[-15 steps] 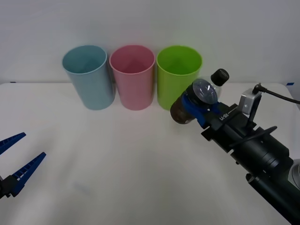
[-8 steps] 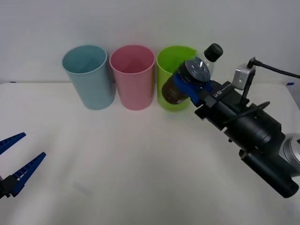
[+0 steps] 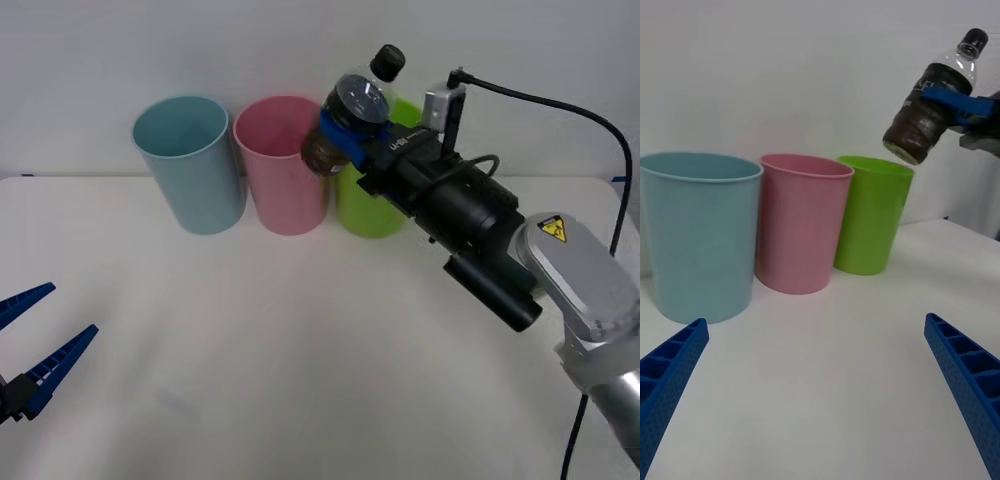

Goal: Grasp the object on the table and drop it into the matching bin: aluminum can to the light blue bin, PET bottle to the pink bin.

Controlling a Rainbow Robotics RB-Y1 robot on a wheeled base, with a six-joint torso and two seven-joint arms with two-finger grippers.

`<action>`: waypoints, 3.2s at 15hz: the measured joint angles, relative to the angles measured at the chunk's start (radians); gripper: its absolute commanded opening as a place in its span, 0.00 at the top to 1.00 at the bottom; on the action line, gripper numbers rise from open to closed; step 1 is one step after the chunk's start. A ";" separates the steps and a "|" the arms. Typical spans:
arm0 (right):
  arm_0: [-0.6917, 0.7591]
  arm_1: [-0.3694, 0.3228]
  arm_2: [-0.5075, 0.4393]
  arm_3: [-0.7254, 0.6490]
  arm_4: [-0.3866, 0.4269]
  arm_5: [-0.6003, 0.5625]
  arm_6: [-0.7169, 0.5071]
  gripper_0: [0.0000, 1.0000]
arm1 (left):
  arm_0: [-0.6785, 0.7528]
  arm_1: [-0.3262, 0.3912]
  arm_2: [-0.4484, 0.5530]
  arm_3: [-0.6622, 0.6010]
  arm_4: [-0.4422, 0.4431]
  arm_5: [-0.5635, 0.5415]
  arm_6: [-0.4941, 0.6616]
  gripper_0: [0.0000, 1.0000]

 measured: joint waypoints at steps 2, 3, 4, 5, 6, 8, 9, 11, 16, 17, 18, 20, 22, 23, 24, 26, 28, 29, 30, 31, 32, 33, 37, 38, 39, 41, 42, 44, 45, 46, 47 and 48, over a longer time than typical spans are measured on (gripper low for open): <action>-0.077 0.055 0.000 0.099 0.030 0.000 -0.003 1.00 | 0.000 0.000 0.000 0.000 0.000 0.000 0.000 0.00; -0.116 0.082 0.000 0.151 0.038 0.001 -0.003 1.00 | 0.000 0.000 0.000 0.000 0.000 0.000 0.000 0.00; -0.146 0.100 0.000 0.193 0.046 0.001 -0.003 1.00 | 0.000 0.000 0.000 0.000 0.000 0.000 0.000 0.00; -0.180 0.120 0.000 0.240 0.053 0.004 0.000 1.00 | 0.000 0.000 0.000 0.000 0.000 0.000 0.000 0.00; -0.214 0.141 0.000 0.284 0.060 0.010 0.004 1.00 | 0.000 0.000 0.000 0.000 0.000 0.000 0.000 0.00; -0.272 0.177 0.000 0.363 0.072 0.031 0.009 1.00 | 0.000 0.000 0.000 0.000 0.000 0.000 0.000 0.00; -0.304 0.197 -0.001 0.405 0.078 0.046 0.013 1.00 | 0.000 0.000 0.000 0.000 0.000 0.000 0.000 0.00; -0.357 0.229 -0.003 0.483 0.085 0.079 0.019 1.00 | 0.000 0.000 0.000 0.000 0.000 0.000 0.000 0.00; -0.465 0.286 -0.004 0.640 0.090 0.159 0.042 1.00 | 0.000 0.000 0.000 0.000 0.000 0.000 0.000 0.00; -0.478 0.293 -0.004 0.659 0.090 0.170 0.047 1.00 | 0.000 0.000 0.000 0.000 0.000 0.000 0.000 0.00; -0.486 0.296 -0.004 0.669 0.090 0.175 0.050 1.00 | 0.000 0.000 0.000 0.000 0.000 0.000 0.000 0.00; -0.486 0.298 -0.004 0.672 0.090 0.176 0.053 1.00 | 0.000 0.000 0.000 0.000 0.000 0.000 0.000 0.00; -0.486 0.297 -0.004 0.672 0.090 0.176 0.056 0.92 | 0.000 0.000 0.000 0.000 0.000 0.000 0.000 0.00; -0.486 0.298 -0.004 0.672 0.091 0.176 0.059 0.88 | 0.000 0.000 0.000 0.000 0.000 0.000 0.000 0.00; -0.486 0.298 -0.004 0.672 0.090 0.175 0.060 0.59 | 0.000 0.000 0.000 0.000 0.000 0.000 0.000 0.00; -0.486 0.297 -0.004 0.672 0.091 0.175 0.063 0.00 | 0.000 0.000 0.000 0.000 0.000 0.000 0.000 0.00; -0.485 0.297 -0.004 0.672 0.091 0.173 0.068 0.00 | 0.000 0.000 0.000 0.000 0.000 0.000 0.000 0.00; -0.484 0.295 -0.004 0.672 0.091 0.167 0.069 0.00 | 0.000 0.000 0.000 0.000 0.000 0.000 0.000 0.00; -0.482 0.292 -0.004 0.672 0.091 0.159 0.070 0.00 | 0.000 0.000 0.000 0.000 0.000 0.000 0.000 0.00; -0.479 0.285 -0.004 0.669 0.091 0.148 0.071 0.00 | 0.000 0.000 0.000 0.000 0.000 0.000 0.000 0.00; -0.470 0.278 -0.003 0.661 0.091 0.137 0.072 0.00 | 0.000 0.000 0.000 0.000 0.000 0.000 0.000 0.00; -0.455 0.270 -0.003 0.641 0.091 0.130 0.072 0.00 | 0.000 0.000 0.000 0.000 0.000 0.000 0.000 0.00; -0.351 0.207 0.031 0.499 0.090 0.115 0.064 0.00 | 0.000 0.000 0.000 0.000 0.000 0.000 0.000 0.00; -0.320 0.188 0.038 0.456 0.090 0.115 0.063 0.00 | 0.000 0.000 0.000 0.000 0.000 0.000 0.000 0.00; -0.293 0.170 0.042 0.420 0.089 0.112 0.062 0.00 | 0.000 0.000 0.000 0.000 0.000 0.000 0.000 0.00; -0.227 0.125 0.049 0.348 0.089 0.100 0.062 0.00 | 0.000 0.000 0.000 0.000 0.000 0.000 0.000 0.00; -0.196 0.105 0.051 0.314 0.089 0.095 0.062 0.00 | 0.000 0.000 0.000 0.000 0.000 0.000 0.000 0.00; -0.119 0.053 0.051 0.234 0.088 0.089 0.064 0.00 | 0.000 0.000 0.000 0.000 0.000 0.000 0.000 0.00; -0.082 0.027 0.050 0.193 0.086 0.088 0.065 0.00 | 0.000 0.000 0.000 0.000 0.000 0.000 0.000 0.00; -0.048 0.002 0.051 0.157 0.077 0.088 0.067 0.00 | 0.000 0.000 0.000 0.000 0.000 0.000 0.000 0.00; -0.010 -0.025 0.051 0.119 0.066 0.087 0.069 0.00 | 0.000 0.000 0.000 0.000 0.000 0.000 0.000 0.00; 0.029 -0.053 0.050 0.078 0.056 0.087 0.071 0.00 | 0.000 0.000 0.000 0.000 0.000 0.000 0.000 0.00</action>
